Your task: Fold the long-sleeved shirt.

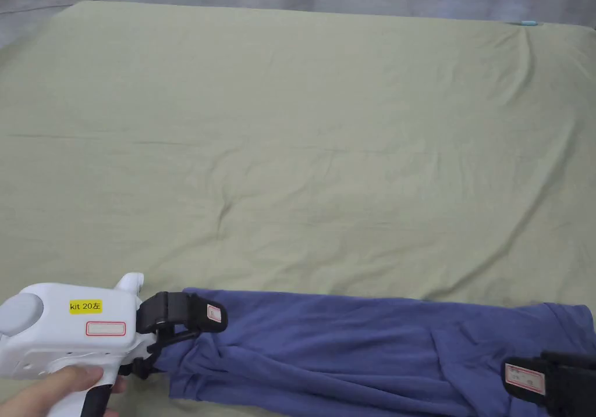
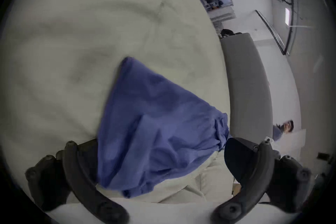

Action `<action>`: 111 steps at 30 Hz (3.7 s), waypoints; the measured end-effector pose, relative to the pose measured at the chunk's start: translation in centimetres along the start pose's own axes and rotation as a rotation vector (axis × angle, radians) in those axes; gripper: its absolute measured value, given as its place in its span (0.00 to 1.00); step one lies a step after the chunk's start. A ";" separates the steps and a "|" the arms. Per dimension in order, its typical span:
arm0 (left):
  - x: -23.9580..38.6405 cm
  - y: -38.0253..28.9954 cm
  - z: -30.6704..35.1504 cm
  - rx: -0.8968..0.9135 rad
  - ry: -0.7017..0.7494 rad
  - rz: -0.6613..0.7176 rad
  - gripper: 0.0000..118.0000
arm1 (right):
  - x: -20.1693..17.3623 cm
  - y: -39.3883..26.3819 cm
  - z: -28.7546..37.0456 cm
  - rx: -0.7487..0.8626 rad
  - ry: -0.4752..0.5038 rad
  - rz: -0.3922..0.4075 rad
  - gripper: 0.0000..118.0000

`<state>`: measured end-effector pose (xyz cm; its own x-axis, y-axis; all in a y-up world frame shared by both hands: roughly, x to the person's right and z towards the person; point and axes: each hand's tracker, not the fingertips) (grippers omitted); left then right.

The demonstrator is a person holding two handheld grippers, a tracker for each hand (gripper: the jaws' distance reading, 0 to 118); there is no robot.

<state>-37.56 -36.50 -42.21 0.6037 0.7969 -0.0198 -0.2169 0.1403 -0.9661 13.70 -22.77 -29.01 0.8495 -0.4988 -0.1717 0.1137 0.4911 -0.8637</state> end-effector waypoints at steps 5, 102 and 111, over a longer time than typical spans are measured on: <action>1.6 -0.2 -5.0 -0.074 -0.089 0.027 0.99 | -0.1 0.5 -2.5 -0.020 0.027 -0.023 0.00; 20.0 -9.0 -18.2 -0.175 0.535 -0.672 0.00 | 3.1 -0.8 -2.1 0.007 -0.149 -0.173 0.00; 23.3 -11.9 -21.4 -0.183 0.520 -0.764 0.00 | 3.5 0.0 -0.6 0.066 -0.194 -0.213 0.00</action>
<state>-4.46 -32.17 -36.72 0.8091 0.1588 0.5659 0.4762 0.3871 -0.7895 16.38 -24.94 -29.94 0.8848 -0.4528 0.1098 0.3282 0.4384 -0.8367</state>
